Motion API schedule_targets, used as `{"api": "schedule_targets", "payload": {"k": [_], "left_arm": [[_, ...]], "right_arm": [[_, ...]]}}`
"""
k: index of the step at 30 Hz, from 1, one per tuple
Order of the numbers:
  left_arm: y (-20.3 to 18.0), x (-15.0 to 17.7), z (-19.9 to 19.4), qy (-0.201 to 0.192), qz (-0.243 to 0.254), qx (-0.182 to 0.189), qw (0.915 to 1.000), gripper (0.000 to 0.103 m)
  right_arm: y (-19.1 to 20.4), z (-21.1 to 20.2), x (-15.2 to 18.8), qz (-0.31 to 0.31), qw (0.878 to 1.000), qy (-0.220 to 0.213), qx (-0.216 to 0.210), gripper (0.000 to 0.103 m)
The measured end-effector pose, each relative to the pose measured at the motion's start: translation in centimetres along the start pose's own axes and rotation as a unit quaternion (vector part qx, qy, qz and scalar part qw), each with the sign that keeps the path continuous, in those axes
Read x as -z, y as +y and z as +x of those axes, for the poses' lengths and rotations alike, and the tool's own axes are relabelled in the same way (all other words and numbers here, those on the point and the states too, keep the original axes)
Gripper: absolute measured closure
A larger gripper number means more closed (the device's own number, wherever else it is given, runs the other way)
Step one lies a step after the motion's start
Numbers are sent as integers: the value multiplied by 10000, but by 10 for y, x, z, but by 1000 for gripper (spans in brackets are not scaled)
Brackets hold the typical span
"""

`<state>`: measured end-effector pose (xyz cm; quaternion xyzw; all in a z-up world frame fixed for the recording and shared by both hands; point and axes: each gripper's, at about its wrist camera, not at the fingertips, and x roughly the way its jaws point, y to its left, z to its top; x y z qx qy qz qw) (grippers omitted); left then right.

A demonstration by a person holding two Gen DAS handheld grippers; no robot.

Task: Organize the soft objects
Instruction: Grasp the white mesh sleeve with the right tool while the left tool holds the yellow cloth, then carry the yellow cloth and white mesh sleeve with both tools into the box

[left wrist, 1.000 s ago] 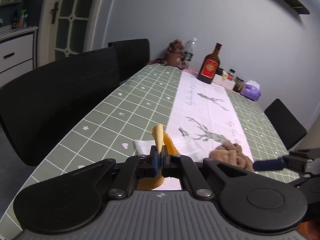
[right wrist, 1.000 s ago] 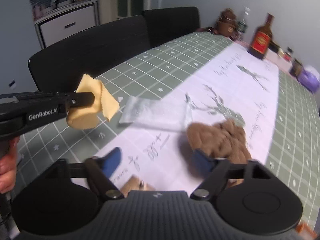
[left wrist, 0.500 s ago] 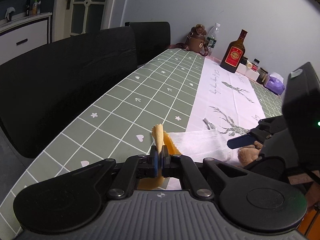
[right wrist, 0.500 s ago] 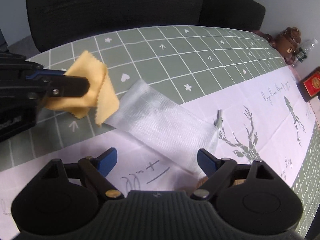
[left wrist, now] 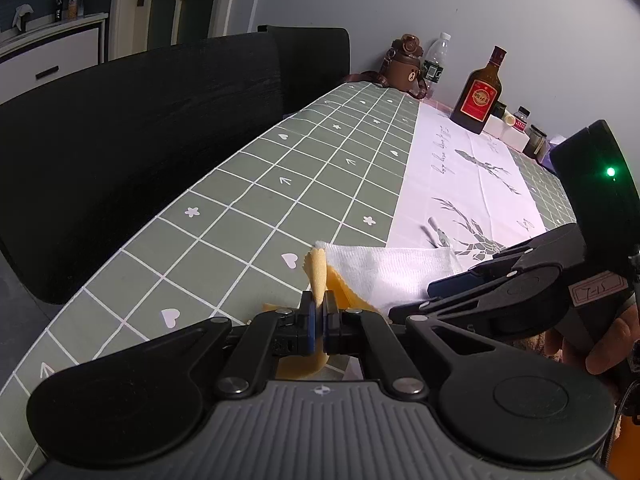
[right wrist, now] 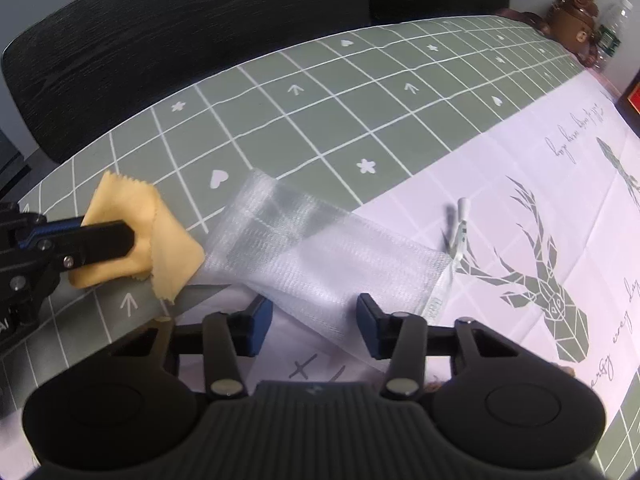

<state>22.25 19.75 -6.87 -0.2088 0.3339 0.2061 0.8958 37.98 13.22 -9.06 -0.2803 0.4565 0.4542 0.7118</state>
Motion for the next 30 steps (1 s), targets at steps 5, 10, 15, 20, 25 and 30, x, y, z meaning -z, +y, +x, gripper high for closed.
{"api": "schedule_targets", "payload": {"k": [5, 10, 15, 20, 25, 30], "left_arm": [[-3, 1, -3, -1, 50, 14, 10000, 100], [-3, 1, -13, -113, 33, 43, 9999, 100], [-2, -1, -29, -240, 7, 152, 9996, 100], [-5, -3, -51, -410, 64, 246, 9988, 100], [-10, -3, -83, -683, 118, 453, 9966, 100], [-20, -3, -118, -927, 288, 778, 9922, 100]], "right_arm": [[-5, -1, 0, 314, 9992, -26, 255, 102], [1, -9, 3, 413, 9983, -209, 359, 103], [11, -41, 3, 611, 9958, -563, 383, 103], [27, -82, 9, 846, 9916, -888, 402, 103], [43, -129, 27, 998, 9854, -1324, 394, 103], [56, -176, 55, 1247, 9781, -1605, 459, 103]]}}
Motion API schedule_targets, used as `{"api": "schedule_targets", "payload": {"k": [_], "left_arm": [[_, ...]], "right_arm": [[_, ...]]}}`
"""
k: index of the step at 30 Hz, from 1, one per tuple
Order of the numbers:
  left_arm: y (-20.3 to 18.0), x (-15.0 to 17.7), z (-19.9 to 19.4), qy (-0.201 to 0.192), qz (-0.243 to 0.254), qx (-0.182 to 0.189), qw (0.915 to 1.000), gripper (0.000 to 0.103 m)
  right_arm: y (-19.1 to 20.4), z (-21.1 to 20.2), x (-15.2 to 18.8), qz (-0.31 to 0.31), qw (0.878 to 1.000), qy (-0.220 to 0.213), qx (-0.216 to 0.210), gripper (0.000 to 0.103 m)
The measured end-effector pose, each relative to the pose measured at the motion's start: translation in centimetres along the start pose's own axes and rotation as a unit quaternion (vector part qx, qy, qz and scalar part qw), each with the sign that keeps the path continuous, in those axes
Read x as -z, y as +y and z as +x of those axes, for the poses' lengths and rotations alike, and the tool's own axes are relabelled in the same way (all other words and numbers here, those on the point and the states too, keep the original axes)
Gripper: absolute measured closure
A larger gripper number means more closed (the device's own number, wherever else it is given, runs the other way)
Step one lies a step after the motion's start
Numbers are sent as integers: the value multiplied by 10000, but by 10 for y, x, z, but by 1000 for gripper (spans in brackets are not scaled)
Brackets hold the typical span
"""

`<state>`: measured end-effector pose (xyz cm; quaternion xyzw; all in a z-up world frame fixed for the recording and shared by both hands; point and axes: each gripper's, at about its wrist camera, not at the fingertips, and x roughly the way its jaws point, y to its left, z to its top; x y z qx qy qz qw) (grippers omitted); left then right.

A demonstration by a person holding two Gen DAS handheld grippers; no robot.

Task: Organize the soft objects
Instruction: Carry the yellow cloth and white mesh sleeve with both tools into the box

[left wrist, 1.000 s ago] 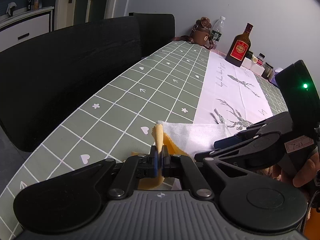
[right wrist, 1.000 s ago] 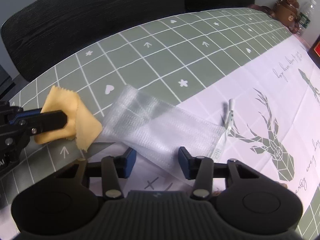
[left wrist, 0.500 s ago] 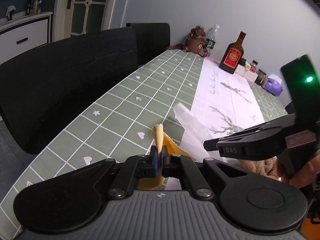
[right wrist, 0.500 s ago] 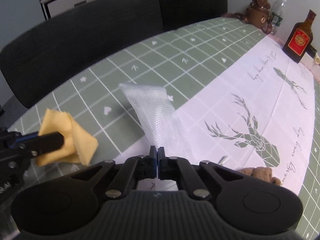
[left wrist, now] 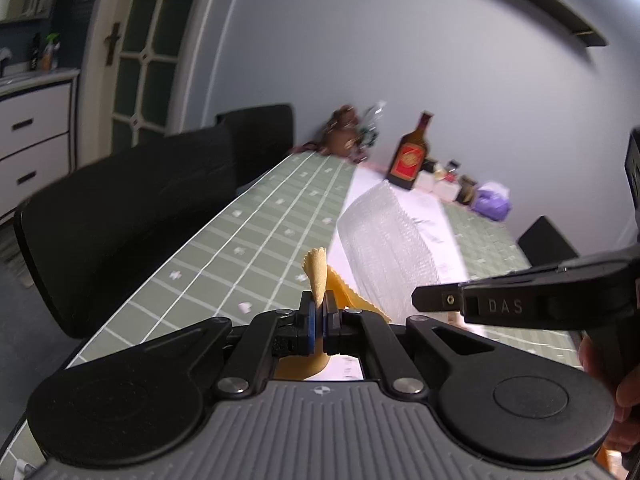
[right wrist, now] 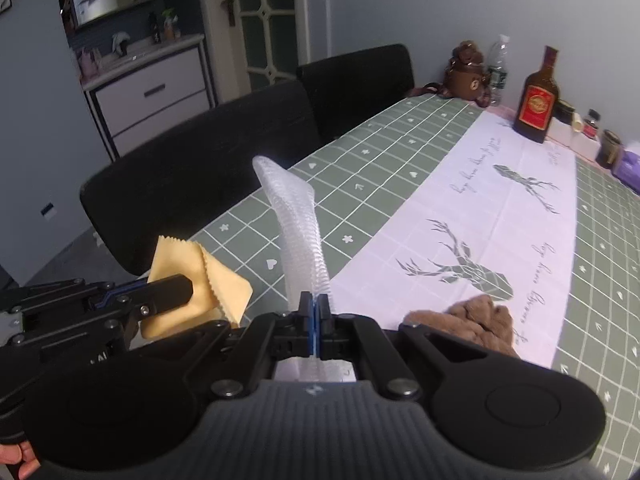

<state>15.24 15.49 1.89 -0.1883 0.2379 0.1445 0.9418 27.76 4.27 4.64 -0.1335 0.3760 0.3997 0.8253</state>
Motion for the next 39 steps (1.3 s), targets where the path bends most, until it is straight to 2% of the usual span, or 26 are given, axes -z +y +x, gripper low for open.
{"api": "schedule_targets", "payload": {"k": [8, 17, 21, 26, 29, 36, 39], "left_arm": [[-30, 2, -40, -170, 259, 502, 9983, 100], [-76, 25, -76, -58, 795, 1274, 9886, 100], [-103, 35, -89, 42, 993, 1849, 9777, 100], [-149, 50, -97, 205, 1310, 2650, 9551, 100], [-175, 62, -95, 364, 1470, 2970, 9428, 100], [-221, 83, -73, 839, 1707, 3374, 9219, 100], [-238, 90, -64, 800, 1969, 3289, 9201, 100]], "right_arm": [[-4, -87, 37, 281, 9987, -279, 311, 103], [-14, -185, 97, 215, 9893, -689, 1265, 103], [-28, -223, 129, 386, 9821, -722, 1697, 103], [-49, -255, 164, 707, 9723, -580, 2149, 103], [-63, -268, 184, 861, 9656, -458, 2410, 103], [-101, -282, 223, 1379, 9526, -188, 2703, 103], [-116, -278, 234, 1556, 9489, -71, 2744, 103]]}}
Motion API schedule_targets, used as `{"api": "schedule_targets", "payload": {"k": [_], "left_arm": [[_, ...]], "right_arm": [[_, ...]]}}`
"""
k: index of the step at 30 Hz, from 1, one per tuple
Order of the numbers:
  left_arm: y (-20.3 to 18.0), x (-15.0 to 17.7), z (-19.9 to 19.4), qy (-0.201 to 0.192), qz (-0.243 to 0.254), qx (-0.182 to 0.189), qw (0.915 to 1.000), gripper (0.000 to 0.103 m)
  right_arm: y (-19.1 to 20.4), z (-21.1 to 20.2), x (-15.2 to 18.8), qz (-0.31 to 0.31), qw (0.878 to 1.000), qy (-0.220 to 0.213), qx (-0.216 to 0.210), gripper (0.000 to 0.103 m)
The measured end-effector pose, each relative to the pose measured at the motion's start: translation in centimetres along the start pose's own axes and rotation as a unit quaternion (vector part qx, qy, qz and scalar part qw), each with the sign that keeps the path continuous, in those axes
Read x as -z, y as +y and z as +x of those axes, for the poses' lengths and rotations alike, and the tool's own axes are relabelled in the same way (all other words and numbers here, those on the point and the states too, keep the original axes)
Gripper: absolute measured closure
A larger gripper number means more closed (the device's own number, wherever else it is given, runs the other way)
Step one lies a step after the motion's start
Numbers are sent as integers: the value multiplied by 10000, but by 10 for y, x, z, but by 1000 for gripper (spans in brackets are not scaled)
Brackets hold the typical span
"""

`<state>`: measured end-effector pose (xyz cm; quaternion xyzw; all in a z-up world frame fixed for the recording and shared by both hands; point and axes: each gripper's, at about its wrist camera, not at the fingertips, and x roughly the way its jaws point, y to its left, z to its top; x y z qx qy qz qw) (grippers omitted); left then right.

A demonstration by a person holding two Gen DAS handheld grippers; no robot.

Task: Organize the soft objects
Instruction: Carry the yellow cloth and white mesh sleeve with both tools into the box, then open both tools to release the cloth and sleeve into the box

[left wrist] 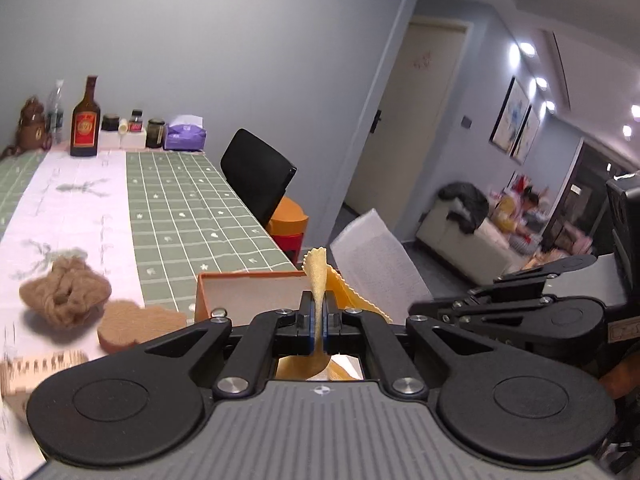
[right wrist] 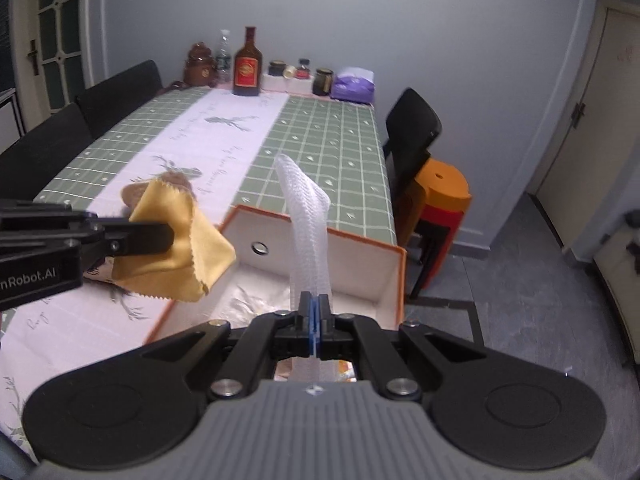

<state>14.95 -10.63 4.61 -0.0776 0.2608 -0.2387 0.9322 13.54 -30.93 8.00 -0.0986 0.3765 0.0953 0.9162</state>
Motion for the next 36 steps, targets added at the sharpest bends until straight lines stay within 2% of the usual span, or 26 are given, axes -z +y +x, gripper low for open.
{"api": "schedule_targets", "payload": {"k": [3, 6, 11, 18, 25, 30, 32, 34, 35, 36], "left_arm": [[-4, -4, 24, 207, 201, -94, 9995, 100], [-6, -2, 46, 356, 435, -436, 9975, 100], [-2, 2, 74, 736, 624, -703, 9928, 100], [5, 8, 102, 1221, 725, -921, 9856, 99], [12, 13, 117, 1485, 785, -1001, 9807, 98], [13, 12, 117, 1476, 821, -1010, 9804, 77], [13, 11, 113, 1437, 796, -986, 9815, 62], [13, 10, 107, 1357, 751, -956, 9833, 59], [13, 9, 105, 1338, 723, -936, 9839, 59], [14, 7, 102, 1317, 692, -916, 9846, 59]], "right_arm": [[-10, 20, 2, 124, 9997, 183, 42, 103], [-19, 47, 1, 180, 9990, 379, 120, 103], [-29, 87, -1, 214, 9974, 671, 152, 103], [-38, 130, 2, 291, 9946, 994, 40, 103], [-34, 157, 6, 155, 9920, 1243, -127, 101], [-26, 161, 4, -8, 9913, 1308, -116, 98], [-24, 160, 3, -41, 9912, 1315, -112, 95], [-22, 156, 1, -70, 9916, 1288, -94, 84], [-20, 154, 0, -88, 9919, 1264, -82, 72], [-19, 151, -1, -120, 9923, 1228, -57, 67]]}}
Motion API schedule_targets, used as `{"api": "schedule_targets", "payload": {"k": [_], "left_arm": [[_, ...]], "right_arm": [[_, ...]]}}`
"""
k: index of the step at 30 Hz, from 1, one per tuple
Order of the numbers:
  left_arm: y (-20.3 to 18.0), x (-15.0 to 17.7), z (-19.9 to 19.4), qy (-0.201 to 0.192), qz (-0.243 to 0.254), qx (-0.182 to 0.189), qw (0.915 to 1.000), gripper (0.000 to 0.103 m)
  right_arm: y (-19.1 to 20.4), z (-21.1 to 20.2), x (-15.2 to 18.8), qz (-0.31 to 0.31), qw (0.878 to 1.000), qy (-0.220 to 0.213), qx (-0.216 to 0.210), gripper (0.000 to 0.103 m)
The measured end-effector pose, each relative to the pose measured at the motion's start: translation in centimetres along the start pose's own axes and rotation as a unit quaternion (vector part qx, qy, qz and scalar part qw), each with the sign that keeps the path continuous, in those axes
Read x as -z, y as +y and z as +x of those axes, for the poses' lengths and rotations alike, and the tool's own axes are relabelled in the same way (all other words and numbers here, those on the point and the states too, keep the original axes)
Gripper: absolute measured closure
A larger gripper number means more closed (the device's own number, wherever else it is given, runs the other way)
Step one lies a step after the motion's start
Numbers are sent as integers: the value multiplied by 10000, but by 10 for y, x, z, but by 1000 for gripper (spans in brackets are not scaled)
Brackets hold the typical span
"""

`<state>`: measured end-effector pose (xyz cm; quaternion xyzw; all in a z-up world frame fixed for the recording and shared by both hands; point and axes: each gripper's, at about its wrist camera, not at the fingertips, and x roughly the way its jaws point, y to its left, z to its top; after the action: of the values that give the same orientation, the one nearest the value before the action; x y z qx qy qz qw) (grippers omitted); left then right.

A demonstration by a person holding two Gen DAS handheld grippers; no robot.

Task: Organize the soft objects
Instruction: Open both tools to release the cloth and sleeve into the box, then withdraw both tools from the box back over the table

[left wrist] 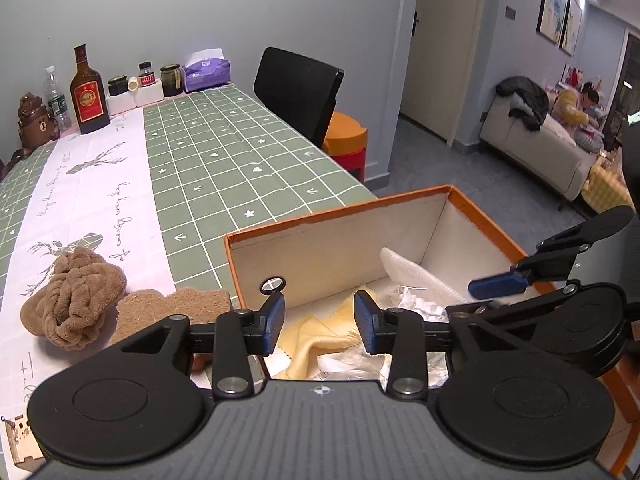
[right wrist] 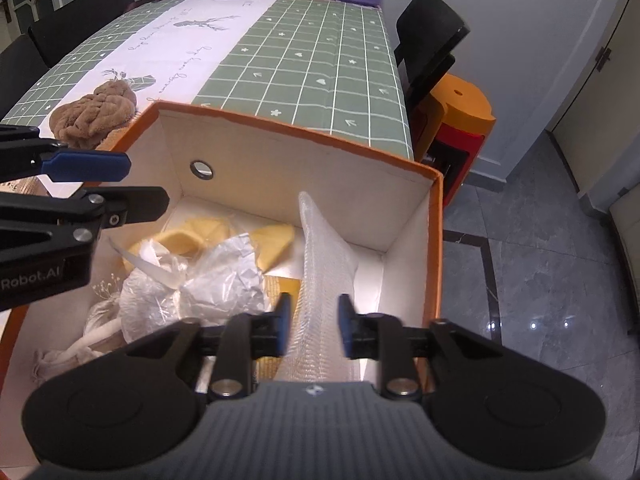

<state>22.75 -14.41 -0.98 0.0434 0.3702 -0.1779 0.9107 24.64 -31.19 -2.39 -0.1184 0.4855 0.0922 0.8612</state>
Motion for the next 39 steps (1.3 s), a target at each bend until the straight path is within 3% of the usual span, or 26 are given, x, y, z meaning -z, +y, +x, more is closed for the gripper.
{"api": "schedule_targets", "payload": {"k": [4, 11, 14, 22, 27, 35, 39], "left_arm": [[3, 0, -16, -159, -70, 33, 9998, 59], [14, 12, -52, -468, -208, -1, 9987, 59], [18, 20, -68, -640, -282, -89, 9975, 59], [42, 40, -112, -1036, -428, -321, 9932, 59], [64, 51, -134, -1001, -460, -506, 9926, 59], [107, 63, -149, -798, -568, -922, 9909, 59], [129, 57, -145, -615, -712, -928, 9912, 59]], "right_arm": [[7, -15, -1, -104, 9998, -107, 122, 65], [26, -54, -1, -101, 9983, -546, 167, 51], [39, -70, -2, -99, 9969, -775, 128, 51], [84, -106, 2, -59, 9905, -1269, -534, 49], [118, -112, 5, -332, 9870, -1292, -901, 49], [152, -97, -9, -852, 9830, -1246, -1047, 48], [166, -81, -24, -1357, 9807, -1108, -868, 37]]}}
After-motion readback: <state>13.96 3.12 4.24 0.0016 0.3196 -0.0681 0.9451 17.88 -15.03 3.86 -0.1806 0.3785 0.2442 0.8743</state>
